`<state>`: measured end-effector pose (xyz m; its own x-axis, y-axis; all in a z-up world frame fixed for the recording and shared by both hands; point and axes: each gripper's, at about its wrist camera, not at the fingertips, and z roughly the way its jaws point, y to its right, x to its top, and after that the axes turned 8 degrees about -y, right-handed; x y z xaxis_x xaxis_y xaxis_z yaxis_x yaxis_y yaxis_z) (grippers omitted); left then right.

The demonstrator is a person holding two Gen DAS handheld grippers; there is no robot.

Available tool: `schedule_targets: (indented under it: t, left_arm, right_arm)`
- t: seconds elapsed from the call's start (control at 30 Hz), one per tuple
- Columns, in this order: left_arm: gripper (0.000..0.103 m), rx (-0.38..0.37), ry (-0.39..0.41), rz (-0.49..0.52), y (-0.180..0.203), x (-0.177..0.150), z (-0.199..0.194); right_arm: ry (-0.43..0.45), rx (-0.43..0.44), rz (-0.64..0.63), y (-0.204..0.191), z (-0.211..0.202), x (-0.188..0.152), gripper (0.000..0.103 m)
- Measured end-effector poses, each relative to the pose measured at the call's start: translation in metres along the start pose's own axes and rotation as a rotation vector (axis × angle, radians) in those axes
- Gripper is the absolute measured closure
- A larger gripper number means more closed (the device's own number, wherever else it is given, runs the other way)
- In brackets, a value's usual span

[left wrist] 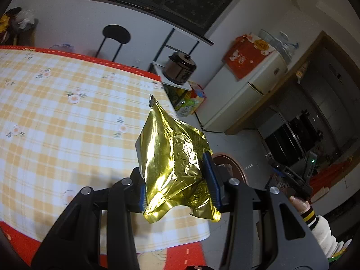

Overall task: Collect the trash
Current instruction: 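Carry the grey mesh insole over the brown bin and open the right tool, then carry the gold foil wrapper over the brown bin and open the left tool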

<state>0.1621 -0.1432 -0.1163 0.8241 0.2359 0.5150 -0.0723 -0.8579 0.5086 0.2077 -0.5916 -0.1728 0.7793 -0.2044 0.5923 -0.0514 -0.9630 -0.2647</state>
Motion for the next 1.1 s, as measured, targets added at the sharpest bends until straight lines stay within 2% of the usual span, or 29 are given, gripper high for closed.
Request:
schedule_targets:
  t: [0.07,0.3,0.6,0.83,1.1]
  left_arm:
    - [0.059,-0.020,-0.011,0.028,0.017,0.002,0.010]
    - [0.059,-0.103,-0.041,0.120,0.081,0.000,0.051]
    - [0.059,-0.195,-0.105,0.231,0.153,-0.007,0.103]
    - [0.059,-0.217,-0.162,0.289,0.191,-0.007,0.140]
    - [0.059,-0.205,-0.238,0.343,0.221,-0.009,0.193]
  right_arm:
    - [0.042,-0.011,-0.015,0.001,-0.019,0.003,0.005]
    - [0.114,-0.090,-0.073,0.007,-0.072,0.008,0.005]
    - [0.170,-0.183,-0.064,0.032,-0.125,0.004,0.005]
    - [0.188,-0.182,-0.007,0.061,-0.151,-0.006,0.005]
    - [0.162,-0.201,0.081,0.094,-0.163,-0.025,0.005]
